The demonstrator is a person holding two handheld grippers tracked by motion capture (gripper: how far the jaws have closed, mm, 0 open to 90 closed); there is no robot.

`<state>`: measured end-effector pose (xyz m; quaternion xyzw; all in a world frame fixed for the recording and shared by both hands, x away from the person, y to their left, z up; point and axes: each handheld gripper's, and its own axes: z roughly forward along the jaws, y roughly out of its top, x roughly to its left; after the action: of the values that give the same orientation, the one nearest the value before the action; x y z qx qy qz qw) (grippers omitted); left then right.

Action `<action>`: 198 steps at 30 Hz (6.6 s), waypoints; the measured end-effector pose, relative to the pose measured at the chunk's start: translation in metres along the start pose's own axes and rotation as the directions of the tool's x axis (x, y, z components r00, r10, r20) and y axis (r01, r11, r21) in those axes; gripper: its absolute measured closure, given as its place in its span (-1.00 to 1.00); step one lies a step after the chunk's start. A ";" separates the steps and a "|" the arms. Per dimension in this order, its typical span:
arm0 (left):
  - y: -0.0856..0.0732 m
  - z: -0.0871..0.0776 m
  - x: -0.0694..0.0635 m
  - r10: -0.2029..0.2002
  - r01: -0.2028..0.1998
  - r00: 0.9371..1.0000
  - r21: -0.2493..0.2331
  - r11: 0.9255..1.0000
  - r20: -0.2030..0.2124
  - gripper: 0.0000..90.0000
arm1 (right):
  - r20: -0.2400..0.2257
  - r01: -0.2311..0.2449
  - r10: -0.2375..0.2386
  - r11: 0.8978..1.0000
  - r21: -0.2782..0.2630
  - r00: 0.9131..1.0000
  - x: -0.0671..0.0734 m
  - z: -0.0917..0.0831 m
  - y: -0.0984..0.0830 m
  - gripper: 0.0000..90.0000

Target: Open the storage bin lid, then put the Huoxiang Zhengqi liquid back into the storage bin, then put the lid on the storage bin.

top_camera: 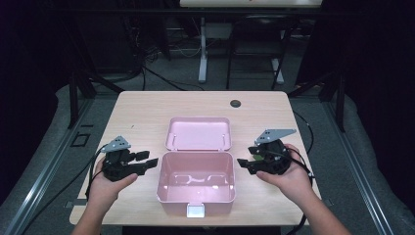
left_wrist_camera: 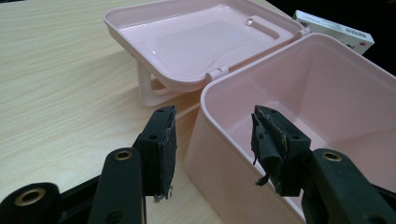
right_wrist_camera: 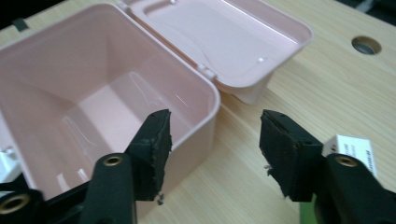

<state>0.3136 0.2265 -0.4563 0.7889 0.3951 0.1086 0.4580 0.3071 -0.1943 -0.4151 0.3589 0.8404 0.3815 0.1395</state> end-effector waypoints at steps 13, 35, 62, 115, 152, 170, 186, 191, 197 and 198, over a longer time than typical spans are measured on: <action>0.001 -0.005 -0.002 0.044 -0.044 0.999 -0.003 0.999 -0.018 0.12 | 0.084 0.031 -0.043 0.990 0.135 0.996 -0.028 0.010 0.015 0.18; 0.005 -0.007 -0.007 0.075 -0.072 0.997 0.072 0.995 -0.032 0.03 | 0.133 -0.072 0.015 0.896 0.438 0.991 -0.082 0.036 0.025 -0.13; 0.004 -0.009 -0.001 0.071 -0.065 0.996 0.090 0.994 -0.062 0.03 | 0.146 -0.135 0.049 0.729 0.671 0.988 -0.119 0.066 0.008 0.06; 0.002 -0.009 0.008 0.040 -0.034 0.997 0.082 0.996 -0.070 0.03 | 0.157 -0.186 0.107 0.696 0.694 0.982 -0.120 0.087 -0.009 0.37; 0.002 -0.011 0.009 0.036 -0.030 0.997 0.076 0.997 -0.072 0.03 | 0.086 -0.052 -0.012 0.711 0.701 0.996 -0.090 0.028 0.037 0.37; 0.001 -0.012 0.011 0.029 -0.023 0.997 0.072 0.997 -0.076 0.03 | 0.026 0.053 -0.098 0.723 0.689 0.995 -0.066 0.010 0.059 0.37; 0.000 -0.012 0.012 0.025 -0.019 0.997 0.075 0.997 -0.077 0.03 | -0.063 0.157 -0.155 0.730 0.665 0.986 -0.028 0.003 0.081 0.37; 0.000 -0.011 0.013 0.024 -0.019 0.997 0.073 0.997 -0.078 0.03 | -0.086 0.193 -0.181 0.731 0.655 0.980 -0.016 0.005 0.086 0.37; 0.000 -0.013 0.014 0.023 -0.017 0.997 0.079 0.997 -0.074 0.03 | -0.105 0.220 -0.202 0.721 0.656 0.974 -0.004 0.007 0.090 0.37; 0.000 -0.012 0.014 0.022 -0.016 0.997 0.079 0.997 -0.074 0.03 | -0.109 0.227 -0.207 0.721 0.655 0.972 -0.002 0.008 0.090 0.37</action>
<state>0.3163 0.2445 -0.4519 0.8054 0.4085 0.1269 0.4104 0.3576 -0.1510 -0.3533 0.2788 0.9587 0.0442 0.0347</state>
